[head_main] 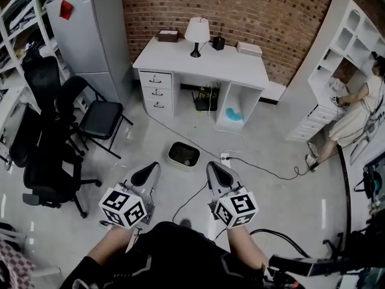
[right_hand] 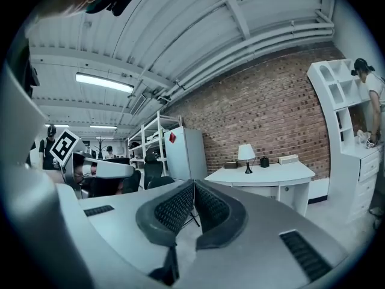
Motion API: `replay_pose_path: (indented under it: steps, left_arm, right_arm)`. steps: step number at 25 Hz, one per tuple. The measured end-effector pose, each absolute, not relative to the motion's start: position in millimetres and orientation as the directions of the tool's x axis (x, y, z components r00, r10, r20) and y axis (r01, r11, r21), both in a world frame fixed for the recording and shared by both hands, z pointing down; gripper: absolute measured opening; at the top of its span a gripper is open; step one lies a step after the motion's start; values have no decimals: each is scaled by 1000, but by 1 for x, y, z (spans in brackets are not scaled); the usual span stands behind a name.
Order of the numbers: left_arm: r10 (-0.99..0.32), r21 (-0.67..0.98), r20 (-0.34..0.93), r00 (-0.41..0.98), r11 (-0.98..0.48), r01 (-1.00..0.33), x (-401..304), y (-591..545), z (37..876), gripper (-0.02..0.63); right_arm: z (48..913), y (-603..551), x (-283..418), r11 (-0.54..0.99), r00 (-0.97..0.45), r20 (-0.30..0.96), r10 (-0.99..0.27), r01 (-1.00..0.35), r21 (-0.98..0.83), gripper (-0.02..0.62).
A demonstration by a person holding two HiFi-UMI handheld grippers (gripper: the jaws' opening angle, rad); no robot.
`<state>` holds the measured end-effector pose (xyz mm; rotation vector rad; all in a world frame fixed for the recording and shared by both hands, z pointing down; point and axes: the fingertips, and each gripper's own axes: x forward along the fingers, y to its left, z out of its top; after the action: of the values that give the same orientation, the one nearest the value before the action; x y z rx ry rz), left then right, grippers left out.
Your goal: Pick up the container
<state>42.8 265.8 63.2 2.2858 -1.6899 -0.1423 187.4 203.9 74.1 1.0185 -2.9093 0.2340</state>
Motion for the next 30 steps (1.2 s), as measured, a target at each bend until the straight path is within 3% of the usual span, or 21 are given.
replay_pose_path:
  steps: [11, 30]
  left_arm:
    - [-946, 278, 160, 281, -230, -933, 69, 225, 69, 9]
    - [-914, 331, 170, 368, -299, -895, 4, 113, 95, 9]
  right_arm:
    - [61, 163, 199, 833, -835, 82, -544, -549, -67, 9]
    - [73, 65, 149, 764, -766, 132, -629, -641, -77, 9]
